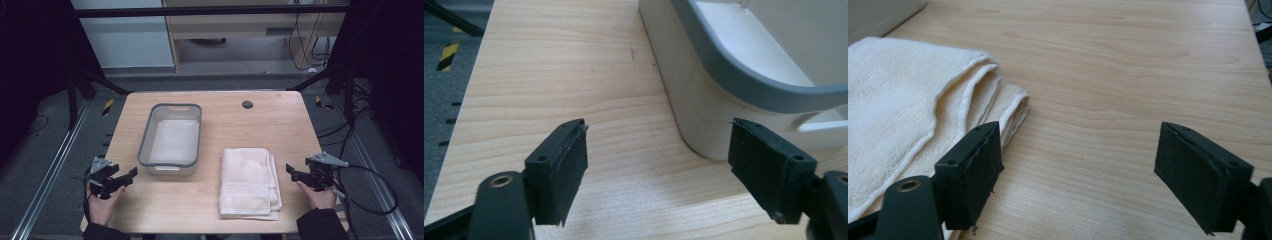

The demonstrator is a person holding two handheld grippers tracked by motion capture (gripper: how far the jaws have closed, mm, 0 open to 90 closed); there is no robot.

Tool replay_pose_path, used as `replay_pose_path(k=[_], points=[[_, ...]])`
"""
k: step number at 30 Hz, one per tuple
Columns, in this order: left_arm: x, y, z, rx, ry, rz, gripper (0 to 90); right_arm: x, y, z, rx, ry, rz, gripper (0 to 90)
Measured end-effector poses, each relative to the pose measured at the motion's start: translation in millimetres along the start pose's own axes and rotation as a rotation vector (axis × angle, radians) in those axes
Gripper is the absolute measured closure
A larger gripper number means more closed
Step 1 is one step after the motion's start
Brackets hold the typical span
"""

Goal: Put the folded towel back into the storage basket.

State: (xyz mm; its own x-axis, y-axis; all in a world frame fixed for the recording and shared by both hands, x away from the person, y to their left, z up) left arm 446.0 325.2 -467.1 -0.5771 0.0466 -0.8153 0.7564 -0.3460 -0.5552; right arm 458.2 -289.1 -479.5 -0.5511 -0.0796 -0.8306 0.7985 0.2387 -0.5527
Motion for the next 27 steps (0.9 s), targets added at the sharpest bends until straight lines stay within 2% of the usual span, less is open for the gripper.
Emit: replay_pose_path(k=[4, 5, 10, 19, 27], points=[[-1.6, -3.5, 3.0, 0.013, 0.002, 0.017, 26.0, -1.6, -3.7, 1.5, 0.016, 0.014, 0.027, 22.2], [-2.1, -5.6, 4.0, 0.022, -0.001, 0.029, 29.6, -2.1, -5.9, 1.9, 0.016, 0.021, 0.044, 23.8], [-3.0, -10.3, 7.7, 0.03, -0.002, 0.049, 30.7, -2.9, -8.0, 1.7, 0.007, 0.021, 0.055, 24.9], [-7.1, -15.4, 18.6, 0.043, 0.03, 0.082, 31.5, -9.2, -11.8, -7.2, -0.02, -0.006, 0.074, 26.8], [-11.7, -19.0, 27.9, 0.055, 0.032, 0.114, 32.9, -16.1, -12.0, -13.0, -0.043, -0.027, 0.079, 29.1]])
Point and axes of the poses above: each handheld gripper's, and its own axes: y roughly forward along the jaws, x roughly out of its underside, z roughly to its right, the point moved 1 cm from there along y, roughly forward along the jaws, and after that the axes turned 4 degrees about x, right-handed, at the moved point
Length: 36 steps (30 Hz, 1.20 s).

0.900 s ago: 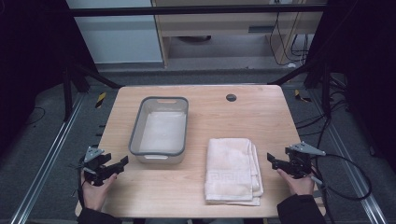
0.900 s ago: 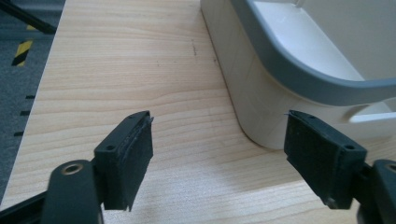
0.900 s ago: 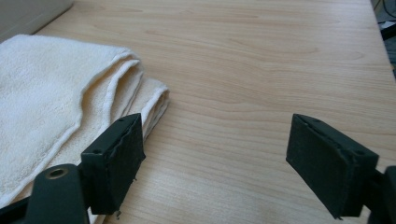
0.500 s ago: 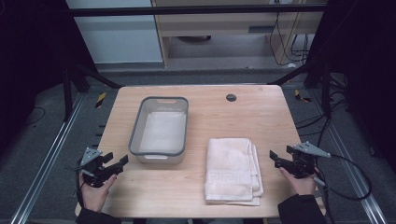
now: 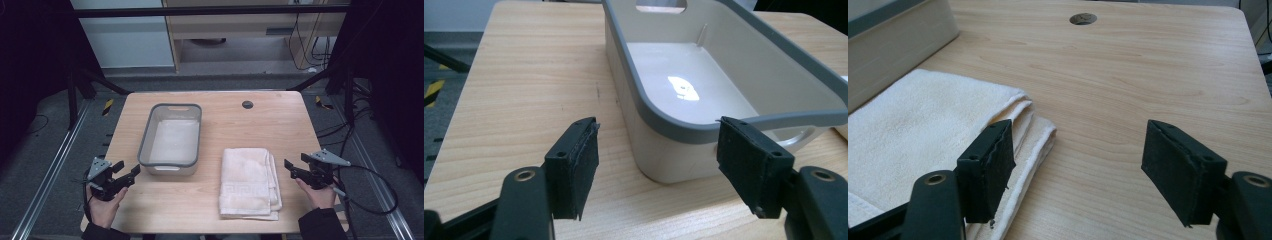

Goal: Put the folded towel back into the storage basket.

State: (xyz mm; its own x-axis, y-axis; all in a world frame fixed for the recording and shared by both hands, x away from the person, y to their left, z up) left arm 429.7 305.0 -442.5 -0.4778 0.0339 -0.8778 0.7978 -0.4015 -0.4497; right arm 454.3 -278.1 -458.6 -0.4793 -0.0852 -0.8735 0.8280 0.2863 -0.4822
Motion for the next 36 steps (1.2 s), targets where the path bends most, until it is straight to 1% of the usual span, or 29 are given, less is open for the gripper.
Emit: replay_pose_path(k=[2, 4, 9, 15, 19, 23, 24, 27, 31, 33, 34, 36], points=[[-1.5, -0.4, 2.0, 0.003, 0.004, 0.006, 32.9, -1.8, -0.8, -0.8, -0.002, -0.001, 0.009, 29.8], [-3.0, -0.5, 3.9, 0.006, 0.003, 0.013, 33.1, -3.8, -2.2, -2.3, -0.014, 0.003, 0.015, 33.5], [-6.2, -1.3, 6.6, 0.01, 0.01, 0.024, 33.3, -8.0, -3.8, -6.8, -0.019, -0.012, 0.032, 33.7], [-10.4, -2.0, 9.8, 0.024, 0.009, 0.032, 33.3, -13.2, -5.9, -6.8, -0.02, -0.011, 0.055, 32.3], [-12.9, -2.6, 13.1, 0.031, 0.016, 0.035, 33.4, -18.3, -7.2, -7.9, -0.022, -0.025, 0.059, 31.3], [-16.7, -2.8, 16.9, 0.031, 0.027, 0.041, 33.6, -24.4, -6.5, -9.3, -0.031, -0.036, 0.063, 31.1], [-17.8, -2.7, 17.7, 0.031, 0.029, 0.043, 33.8, -27.2, -6.5, -10.5, -0.041, -0.038, 0.069, 30.9], [-20.3, -1.8, 20.3, 0.034, 0.036, 0.039, 34.1, -29.5, -6.4, -11.5, -0.042, -0.045, 0.072, 30.6], [-22.9, 0.2, 25.2, 0.039, 0.042, 0.042, 34.5, -34.4, -6.2, -13.4, -0.05, -0.053, 0.077, 29.0], [-25.9, 2.2, 31.1, 0.048, 0.05, 0.043, 34.5, -36.7, -6.3, -14.0, -0.053, -0.051, 0.082, 28.3], [-25.9, 2.2, 31.1, 0.048, 0.05, 0.043, 34.5, -37.6, -6.2, -14.0, -0.053, -0.051, 0.085, 28.1], [-28.4, 4.1, 35.8, 0.054, 0.06, 0.046, 34.5, -39.4, -5.8, -14.6, -0.059, -0.051, 0.087, 27.7]])
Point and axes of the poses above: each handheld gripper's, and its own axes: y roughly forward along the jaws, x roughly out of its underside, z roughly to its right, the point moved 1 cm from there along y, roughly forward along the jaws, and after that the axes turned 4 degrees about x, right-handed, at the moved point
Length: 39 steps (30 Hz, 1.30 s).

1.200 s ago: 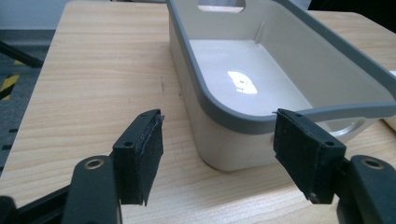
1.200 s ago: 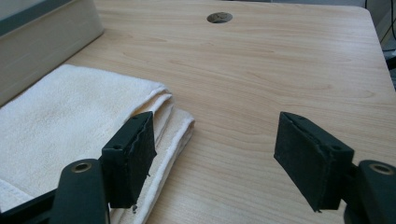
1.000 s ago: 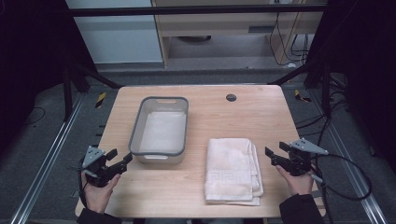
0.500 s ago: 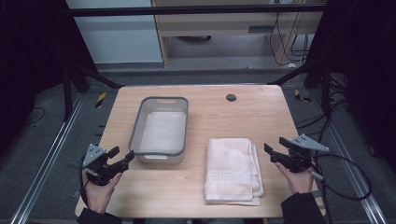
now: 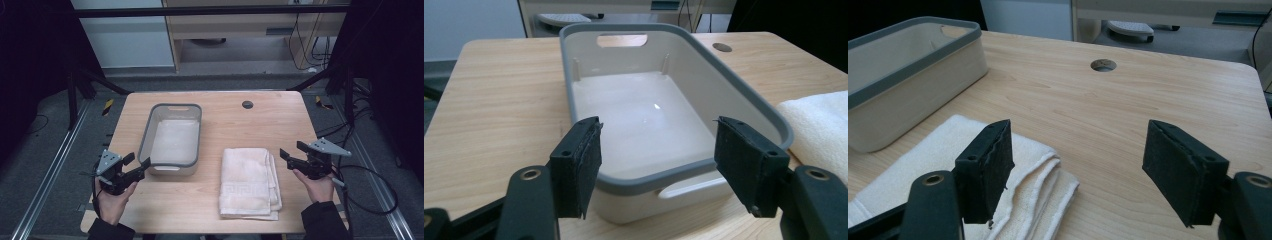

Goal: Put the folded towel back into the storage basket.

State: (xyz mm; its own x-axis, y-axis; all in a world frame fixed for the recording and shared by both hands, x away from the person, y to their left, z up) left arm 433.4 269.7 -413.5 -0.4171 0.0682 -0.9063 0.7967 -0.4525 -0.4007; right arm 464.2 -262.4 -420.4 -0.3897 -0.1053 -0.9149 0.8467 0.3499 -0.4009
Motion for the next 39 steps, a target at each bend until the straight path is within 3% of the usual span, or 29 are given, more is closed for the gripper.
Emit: replay_pose_path(k=[13, 30, 39], points=[[-14.2, 18.6, 33.8, 0.042, 0.061, 0.004, 34.6, -7.9, 6.2, -3.2, -0.007, -0.021, -0.015, 25.4], [-19.3, 36.7, 61.8, 0.1, 0.097, -0.012, 34.2, -19.6, 12.6, -5.8, -0.026, -0.018, -0.023, 24.2], [-18.8, 49.4, 83.1, 0.145, 0.118, -0.027, 34.1, -22.4, 19.1, -9.9, -0.046, -0.006, -0.025, 23.9]])
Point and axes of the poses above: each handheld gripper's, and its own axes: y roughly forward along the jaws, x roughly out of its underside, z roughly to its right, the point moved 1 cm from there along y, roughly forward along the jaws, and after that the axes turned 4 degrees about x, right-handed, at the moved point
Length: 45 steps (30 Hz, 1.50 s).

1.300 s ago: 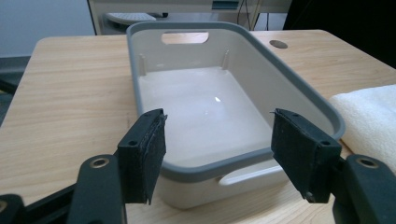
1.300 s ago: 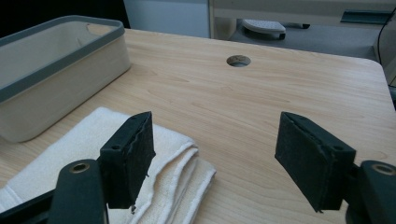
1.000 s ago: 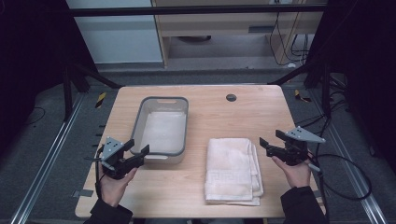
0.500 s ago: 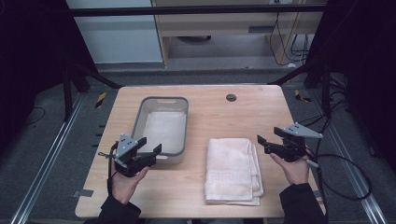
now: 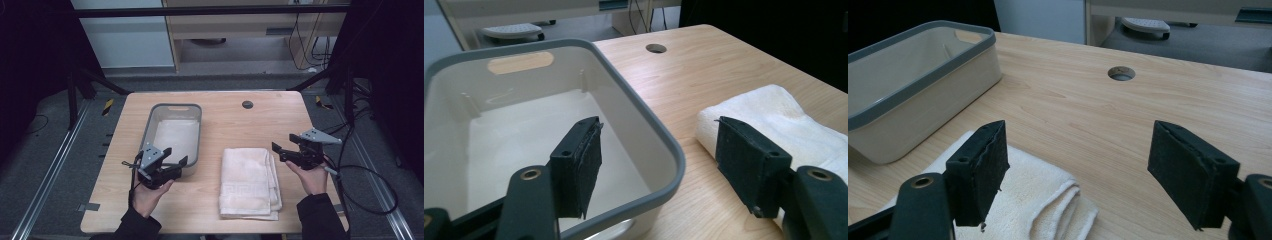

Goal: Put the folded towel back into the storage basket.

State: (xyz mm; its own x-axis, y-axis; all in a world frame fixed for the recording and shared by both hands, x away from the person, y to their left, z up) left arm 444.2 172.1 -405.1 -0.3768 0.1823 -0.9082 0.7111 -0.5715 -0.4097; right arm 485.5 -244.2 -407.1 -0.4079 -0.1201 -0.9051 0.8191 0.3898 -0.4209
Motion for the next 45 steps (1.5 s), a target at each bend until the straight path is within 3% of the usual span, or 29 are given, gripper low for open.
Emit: replay_pose_path(k=[14, 28, 32, 45], points=[[9.9, 22.2, 34.1, 0.069, 0.043, -0.053, 33.0, 4.5, 11.5, -5.5, -0.029, 0.005, -0.034, 22.5], [20.3, 31.3, 52.3, 0.111, 0.057, -0.087, 32.8, 13.2, 21.9, -13.5, -0.039, -0.029, -0.104, 21.9], [25.6, 36.3, 58.3, 0.12, 0.075, -0.115, 32.6, 20.2, 25.2, -10.6, -0.044, 0.0, -0.117, 22.2], [40.2, 53.7, 72.7, 0.149, 0.086, -0.183, 31.6, 41.6, 30.8, -2.6, -0.041, 0.006, -0.174, 20.1]])
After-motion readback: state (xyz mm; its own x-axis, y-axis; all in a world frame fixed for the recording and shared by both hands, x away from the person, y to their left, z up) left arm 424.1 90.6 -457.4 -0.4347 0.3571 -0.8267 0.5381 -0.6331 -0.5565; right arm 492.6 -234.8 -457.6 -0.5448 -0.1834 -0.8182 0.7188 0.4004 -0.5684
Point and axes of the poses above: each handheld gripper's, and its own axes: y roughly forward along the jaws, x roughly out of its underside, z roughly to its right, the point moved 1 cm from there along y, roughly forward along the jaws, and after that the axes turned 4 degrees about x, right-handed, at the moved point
